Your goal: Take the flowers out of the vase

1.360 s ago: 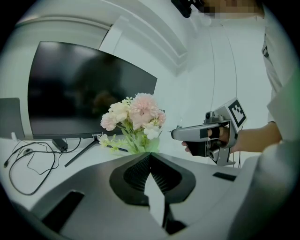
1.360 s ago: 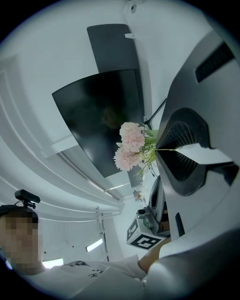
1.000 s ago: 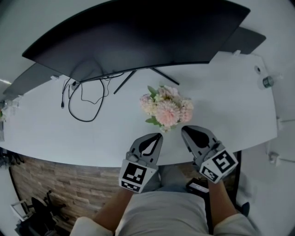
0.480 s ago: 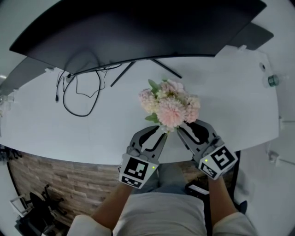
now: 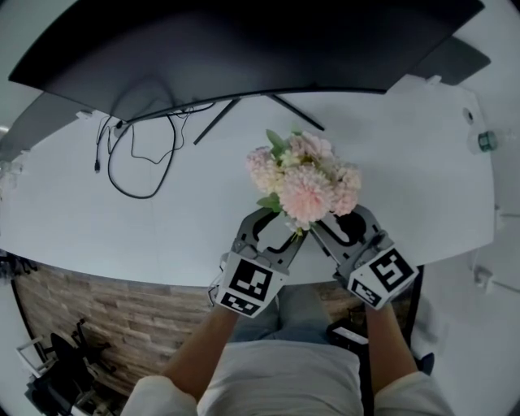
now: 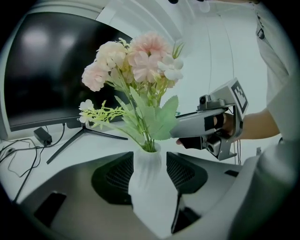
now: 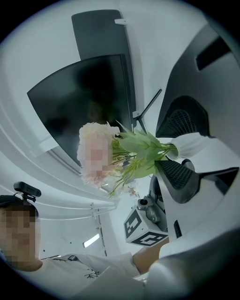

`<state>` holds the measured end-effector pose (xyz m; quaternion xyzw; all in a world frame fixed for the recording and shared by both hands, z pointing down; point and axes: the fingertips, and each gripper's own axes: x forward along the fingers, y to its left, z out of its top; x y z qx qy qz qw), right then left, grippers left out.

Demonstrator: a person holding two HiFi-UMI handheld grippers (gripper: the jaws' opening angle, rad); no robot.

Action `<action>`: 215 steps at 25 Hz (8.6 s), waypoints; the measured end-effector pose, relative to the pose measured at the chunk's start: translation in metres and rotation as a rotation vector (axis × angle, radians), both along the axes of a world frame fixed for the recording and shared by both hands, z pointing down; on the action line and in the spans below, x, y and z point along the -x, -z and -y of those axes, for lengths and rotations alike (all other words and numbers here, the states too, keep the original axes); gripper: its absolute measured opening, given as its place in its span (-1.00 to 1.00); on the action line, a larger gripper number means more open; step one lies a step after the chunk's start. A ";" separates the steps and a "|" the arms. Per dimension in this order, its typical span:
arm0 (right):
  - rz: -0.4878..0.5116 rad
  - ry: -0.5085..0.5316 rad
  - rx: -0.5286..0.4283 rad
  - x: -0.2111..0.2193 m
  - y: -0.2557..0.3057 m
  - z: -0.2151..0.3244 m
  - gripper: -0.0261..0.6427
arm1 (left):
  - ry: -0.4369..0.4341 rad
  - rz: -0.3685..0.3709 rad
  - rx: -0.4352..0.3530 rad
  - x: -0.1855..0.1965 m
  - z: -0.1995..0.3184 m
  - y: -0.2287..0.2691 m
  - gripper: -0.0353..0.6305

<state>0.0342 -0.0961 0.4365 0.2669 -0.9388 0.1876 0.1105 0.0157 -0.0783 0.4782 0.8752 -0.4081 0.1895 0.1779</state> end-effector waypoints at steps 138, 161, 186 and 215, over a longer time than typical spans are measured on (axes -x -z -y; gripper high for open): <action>0.166 -0.167 -0.077 -0.024 0.094 0.024 -0.73 | -0.075 0.011 0.003 -0.013 0.021 -0.023 -0.19; 0.165 -0.209 -0.106 -0.054 0.104 0.014 -0.74 | -0.077 0.029 -0.004 -0.018 0.015 -0.018 -0.19; 0.134 -0.232 -0.084 -0.062 0.094 0.017 -0.73 | -0.077 0.033 -0.017 -0.004 0.021 0.001 -0.09; 0.143 -0.182 -0.106 -0.049 0.121 0.003 -0.73 | 0.071 -0.065 -0.132 0.035 0.006 0.098 -0.85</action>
